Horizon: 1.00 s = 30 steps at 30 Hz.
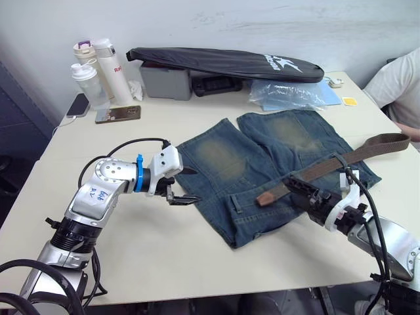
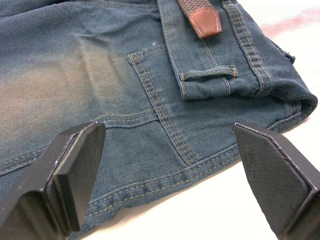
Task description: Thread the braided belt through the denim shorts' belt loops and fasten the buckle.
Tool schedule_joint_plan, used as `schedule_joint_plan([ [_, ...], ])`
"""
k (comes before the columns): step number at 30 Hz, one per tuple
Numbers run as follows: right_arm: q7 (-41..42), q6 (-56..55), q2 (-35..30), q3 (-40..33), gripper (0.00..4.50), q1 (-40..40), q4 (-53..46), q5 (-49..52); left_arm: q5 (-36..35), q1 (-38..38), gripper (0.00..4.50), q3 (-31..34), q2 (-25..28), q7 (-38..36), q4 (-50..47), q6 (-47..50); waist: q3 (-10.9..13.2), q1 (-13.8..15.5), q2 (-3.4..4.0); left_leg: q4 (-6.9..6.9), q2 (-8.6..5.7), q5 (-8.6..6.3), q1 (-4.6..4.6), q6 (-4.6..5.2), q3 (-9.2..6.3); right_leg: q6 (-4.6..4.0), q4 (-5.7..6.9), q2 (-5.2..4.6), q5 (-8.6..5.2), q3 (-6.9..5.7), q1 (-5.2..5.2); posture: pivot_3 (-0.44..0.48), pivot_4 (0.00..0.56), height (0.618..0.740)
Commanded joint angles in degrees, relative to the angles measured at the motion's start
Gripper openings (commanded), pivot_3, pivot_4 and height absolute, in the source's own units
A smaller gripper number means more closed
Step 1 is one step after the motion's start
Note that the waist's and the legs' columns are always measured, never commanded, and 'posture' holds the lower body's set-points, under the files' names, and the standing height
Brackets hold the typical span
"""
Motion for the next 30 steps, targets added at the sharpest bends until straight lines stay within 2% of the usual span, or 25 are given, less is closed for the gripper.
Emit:
schedule_joint_plan([
  [1, -0.6, -1.9, -0.5, 1.4, 4.43, -0.9, 0.3, 1.1, -0.2, -1.0, 4.50, 1.5, 1.2, -0.4, -1.6, 0.1, 0.0, 0.0, 0.00, 0.00, 0.02, 0.00, 0.00, 0.00, 0.00, 0.00, -0.01, 0.01, 0.00, 0.01, -0.01, 0.000, 0.150, 0.622],
  [17, -3.0, -8.5, -3.5, 5.0, 4.43, -0.6, 5.8, 1.1, 0.2, -1.0, 4.50, 1.5, 1.6, 0.1, -1.9, 0.1, -0.1, 0.1, -0.13, 0.01, 0.08, -0.01, 0.00, 0.01, 0.04, -0.05, 0.00, 0.07, -0.01, 0.11, 0.04, 0.000, 0.150, 0.622],
  [30, -2.6, -9.7, -6.3, 2.6, 4.43, -0.4, 7.9, 1.1, 0.5, -1.6, 4.50, 1.4, 1.4, 0.1, -1.4, -0.7, -0.1, 0.2, -0.09, -0.02, 0.07, -0.01, 0.04, 0.01, 0.08, -0.10, -0.05, 0.07, -0.01, 0.11, 0.02, 0.000, 0.150, 0.622],
])
